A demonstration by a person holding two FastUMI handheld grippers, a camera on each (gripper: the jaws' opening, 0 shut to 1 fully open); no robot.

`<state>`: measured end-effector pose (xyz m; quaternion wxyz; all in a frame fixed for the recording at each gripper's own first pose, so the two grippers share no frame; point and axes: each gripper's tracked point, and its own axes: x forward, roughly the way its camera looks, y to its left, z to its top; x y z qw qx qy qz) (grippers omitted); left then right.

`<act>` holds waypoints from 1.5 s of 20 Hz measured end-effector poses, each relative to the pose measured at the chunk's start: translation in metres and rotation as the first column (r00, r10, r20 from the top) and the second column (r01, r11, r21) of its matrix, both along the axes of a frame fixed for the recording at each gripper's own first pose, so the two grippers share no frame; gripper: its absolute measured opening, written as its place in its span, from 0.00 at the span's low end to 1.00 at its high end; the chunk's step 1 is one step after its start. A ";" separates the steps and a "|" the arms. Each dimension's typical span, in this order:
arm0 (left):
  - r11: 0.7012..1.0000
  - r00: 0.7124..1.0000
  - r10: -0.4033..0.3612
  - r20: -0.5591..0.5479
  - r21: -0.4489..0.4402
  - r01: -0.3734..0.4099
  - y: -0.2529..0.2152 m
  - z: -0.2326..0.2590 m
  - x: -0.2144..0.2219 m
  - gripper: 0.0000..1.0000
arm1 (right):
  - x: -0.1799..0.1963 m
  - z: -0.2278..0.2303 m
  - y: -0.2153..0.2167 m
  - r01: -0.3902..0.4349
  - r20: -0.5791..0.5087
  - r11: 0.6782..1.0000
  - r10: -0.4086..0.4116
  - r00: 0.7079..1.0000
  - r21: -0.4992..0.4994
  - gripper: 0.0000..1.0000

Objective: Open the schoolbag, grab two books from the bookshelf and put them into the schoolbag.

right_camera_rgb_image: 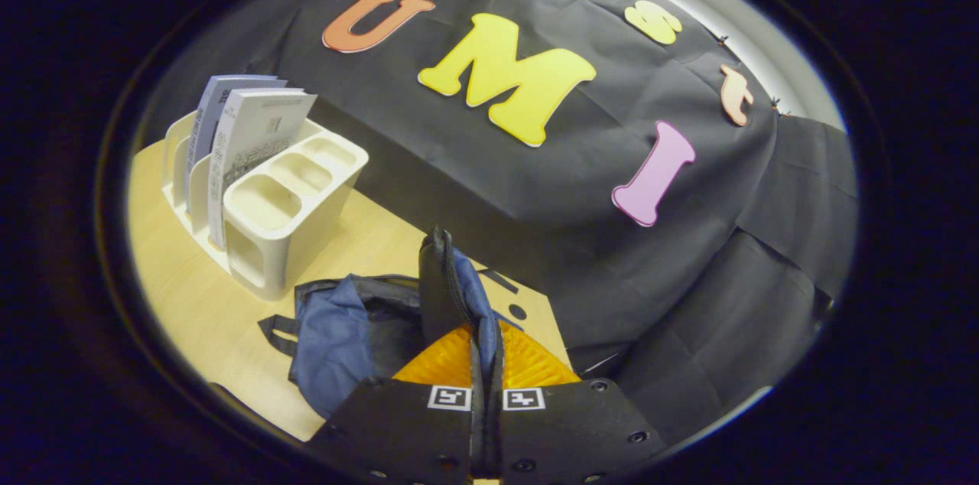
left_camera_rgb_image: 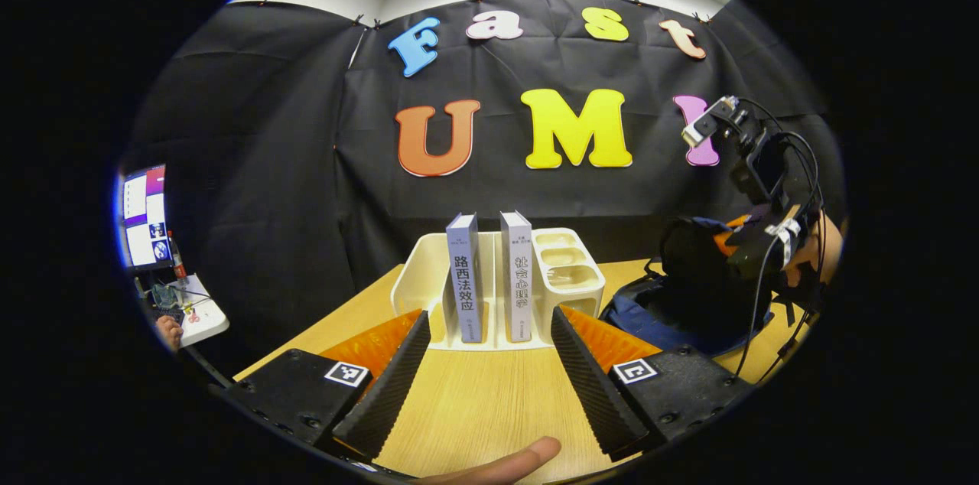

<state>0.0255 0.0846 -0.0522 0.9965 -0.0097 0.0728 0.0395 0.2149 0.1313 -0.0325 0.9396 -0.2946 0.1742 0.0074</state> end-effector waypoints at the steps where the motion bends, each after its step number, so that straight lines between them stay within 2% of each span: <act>1: 1.000 1.000 0.003 -0.016 0.001 -0.003 -0.001 -0.005 0.003 1.00 | 0.004 0.003 -0.004 -0.009 -0.001 1.000 0.009 1.000 0.008 0.00; 4: 1.000 0.999 0.016 -0.037 0.012 -0.016 -0.001 -0.015 0.014 1.00 | 0.016 0.012 -0.019 -0.026 -0.002 0.999 0.026 1.000 0.032 0.00; 7: 0.999 0.999 0.004 -0.038 -0.042 -0.006 -0.004 -0.018 0.025 1.00 | 0.028 0.013 -0.037 -0.028 -0.007 0.998 0.029 1.000 0.061 0.00; 11: 0.995 0.996 0.093 -0.009 -0.035 -0.093 0.018 -0.004 0.043 1.00 | 0.038 0.018 -0.052 -0.055 -0.022 0.993 0.058 0.998 0.103 0.00; 14: 0.994 0.994 0.104 -0.019 -0.019 -0.105 0.021 0.006 0.064 1.00 | 0.042 0.026 -0.061 -0.069 -0.014 0.991 0.071 0.997 0.117 0.00; 20: 0.998 0.999 0.043 -0.012 -0.039 -0.043 0.007 0.037 0.104 0.99 | 0.051 0.029 -0.076 -0.070 -0.015 0.984 0.073 0.997 0.165 0.00; 24: 1.000 1.000 -0.014 0.002 -0.027 0.014 -0.008 0.059 0.136 0.99 | 0.058 0.029 -0.089 -0.053 -0.009 0.986 0.056 0.998 0.156 0.00; 27: 0.998 0.997 -0.060 -0.041 -0.038 0.059 -0.018 0.065 0.166 0.99 | 0.061 0.030 -0.094 -0.055 -0.011 0.983 0.057 0.998 0.172 0.00; 30: 0.997 0.996 -0.069 -0.064 -0.033 0.067 -0.018 0.076 0.196 0.99 | 0.064 0.033 -0.099 -0.056 -0.005 0.982 0.058 0.998 0.180 0.00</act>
